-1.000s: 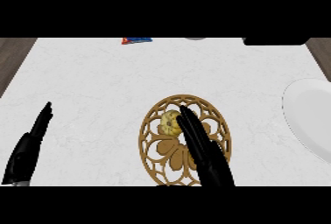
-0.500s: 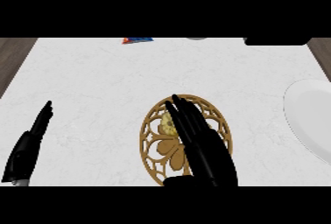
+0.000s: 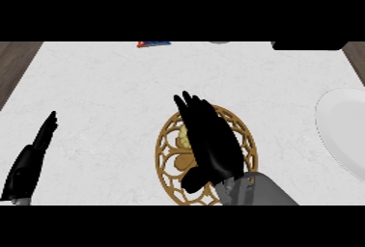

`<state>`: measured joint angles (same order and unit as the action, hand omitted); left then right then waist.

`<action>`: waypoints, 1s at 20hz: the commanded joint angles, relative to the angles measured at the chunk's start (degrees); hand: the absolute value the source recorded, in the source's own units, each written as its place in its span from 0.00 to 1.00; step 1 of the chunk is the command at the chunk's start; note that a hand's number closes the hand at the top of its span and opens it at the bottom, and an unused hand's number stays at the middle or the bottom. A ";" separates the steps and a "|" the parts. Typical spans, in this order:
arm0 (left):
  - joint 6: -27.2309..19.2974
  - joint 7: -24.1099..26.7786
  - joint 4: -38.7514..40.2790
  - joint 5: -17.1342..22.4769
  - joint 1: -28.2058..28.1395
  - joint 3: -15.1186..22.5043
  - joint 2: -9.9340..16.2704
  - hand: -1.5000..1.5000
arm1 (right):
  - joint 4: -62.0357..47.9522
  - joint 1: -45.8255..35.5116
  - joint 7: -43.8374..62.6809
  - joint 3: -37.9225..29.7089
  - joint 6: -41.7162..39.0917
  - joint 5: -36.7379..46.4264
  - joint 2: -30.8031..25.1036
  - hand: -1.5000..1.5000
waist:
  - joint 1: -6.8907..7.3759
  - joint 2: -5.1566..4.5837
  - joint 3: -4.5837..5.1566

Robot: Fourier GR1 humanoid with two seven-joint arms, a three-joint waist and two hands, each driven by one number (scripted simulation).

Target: Pick the squash from the placemat and place it in the plate

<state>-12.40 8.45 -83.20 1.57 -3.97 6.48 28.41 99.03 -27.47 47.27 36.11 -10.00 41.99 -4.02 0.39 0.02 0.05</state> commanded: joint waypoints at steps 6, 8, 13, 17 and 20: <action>1.47 0.95 1.10 -1.71 0.06 -0.79 -2.33 0.50 | -9.71 -6.00 -1.41 -5.44 -13.26 -2.06 -0.26 0.00 | -0.07 -0.09 -0.03; 1.58 -0.59 -4.24 -2.59 -3.90 -1.80 -1.80 0.50 | -6.69 -0.68 -3.30 -4.20 -12.70 0.06 -1.17 0.00 | -0.04 0.04 -0.06; 3.47 4.21 1.87 -3.24 -3.36 -4.08 -3.82 0.50 | -9.91 -1.38 -2.84 -4.75 -15.03 1.65 2.59 0.00 | -0.15 0.01 -0.03; 4.25 -1.92 -1.97 -4.29 -0.50 -4.72 -4.41 0.50 | -17.53 -1.78 -9.66 -6.77 -14.28 2.76 3.32 0.00 | -0.08 -0.01 -0.05; 4.15 0.24 -0.53 -5.96 -1.02 -4.25 -6.43 0.50 | -23.58 -3.12 -13.03 -8.39 -11.70 4.58 3.55 0.00 | 0.03 -0.06 -0.05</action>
<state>-7.56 8.46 -82.87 -2.29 -4.05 1.40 24.32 81.80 -30.00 38.40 29.14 -23.45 44.55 -1.26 0.30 0.00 0.00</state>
